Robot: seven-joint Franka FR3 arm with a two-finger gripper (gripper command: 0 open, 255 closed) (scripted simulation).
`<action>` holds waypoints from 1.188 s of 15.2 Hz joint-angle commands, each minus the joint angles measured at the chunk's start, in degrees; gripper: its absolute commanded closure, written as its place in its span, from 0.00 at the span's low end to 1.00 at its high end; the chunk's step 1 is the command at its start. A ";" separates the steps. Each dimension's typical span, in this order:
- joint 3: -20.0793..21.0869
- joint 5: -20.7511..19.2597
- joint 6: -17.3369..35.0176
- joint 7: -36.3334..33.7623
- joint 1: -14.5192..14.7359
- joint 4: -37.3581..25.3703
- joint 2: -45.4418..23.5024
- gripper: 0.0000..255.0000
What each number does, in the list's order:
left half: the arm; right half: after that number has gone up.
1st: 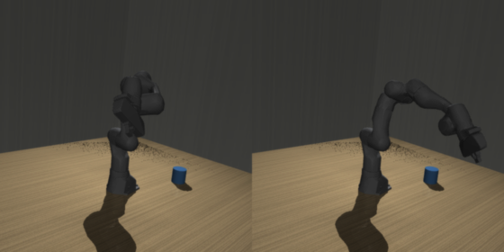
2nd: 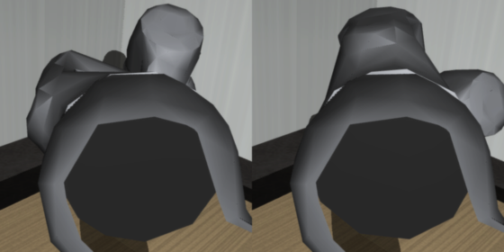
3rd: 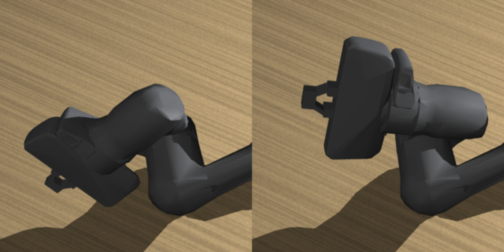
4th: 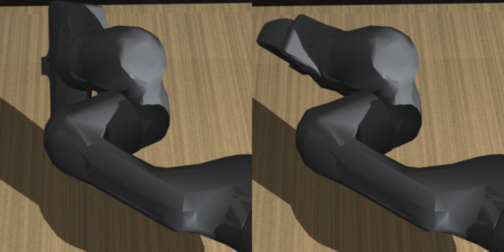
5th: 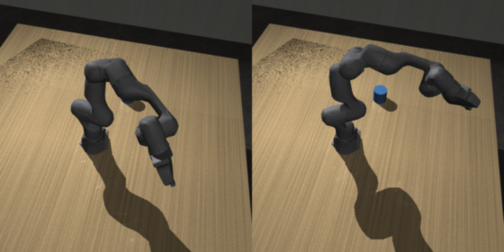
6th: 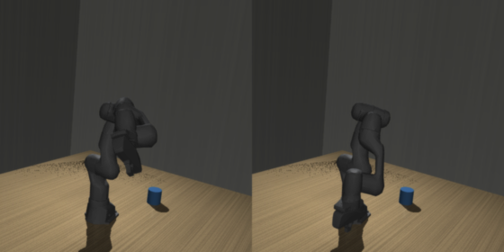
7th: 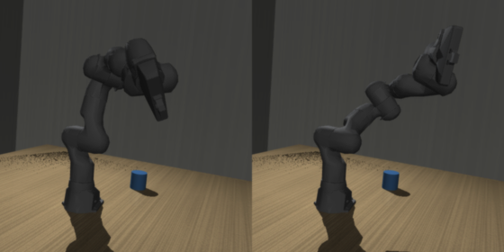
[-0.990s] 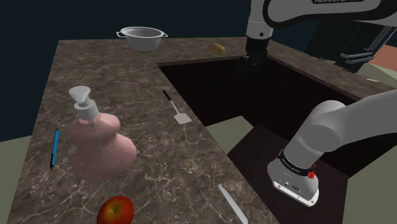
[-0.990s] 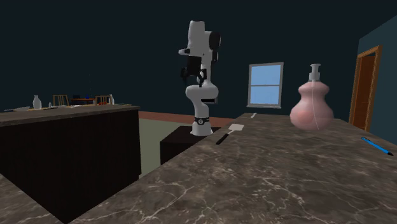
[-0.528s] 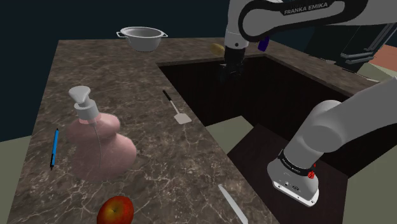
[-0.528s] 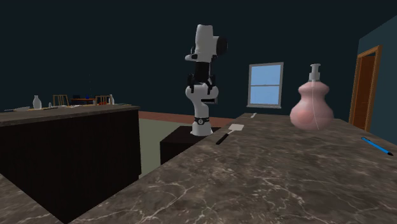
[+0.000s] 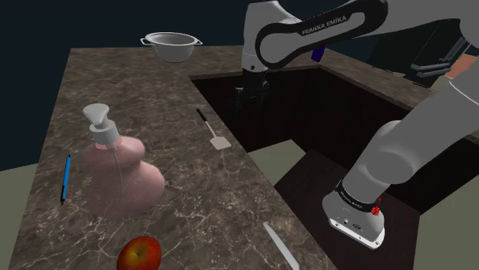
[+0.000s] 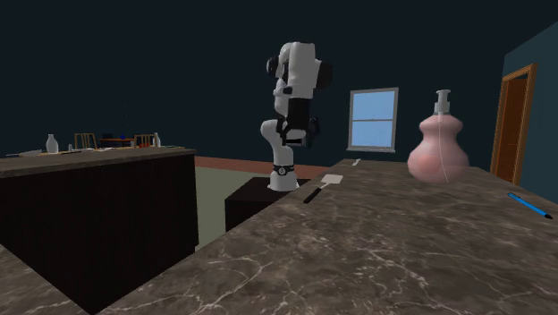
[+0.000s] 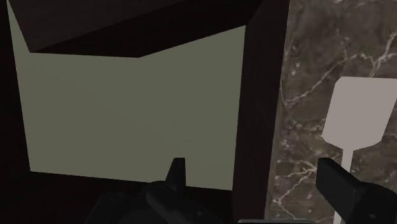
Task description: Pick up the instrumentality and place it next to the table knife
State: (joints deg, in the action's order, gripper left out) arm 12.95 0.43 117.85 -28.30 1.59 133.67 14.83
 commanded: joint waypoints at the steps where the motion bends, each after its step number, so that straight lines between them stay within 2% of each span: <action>1: 1.10 -0.48 2.03 -2.43 0.14 -2.62 -3.92 0.00; 11: 3.97 -7.00 9.48 -14.82 2.49 -18.43 -24.58 0.00; 18: 3.55 -8.32 13.49 -15.75 2.76 -17.12 -27.40 0.00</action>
State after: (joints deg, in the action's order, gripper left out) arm 16.56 -7.68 130.79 -43.90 4.31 116.48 -12.09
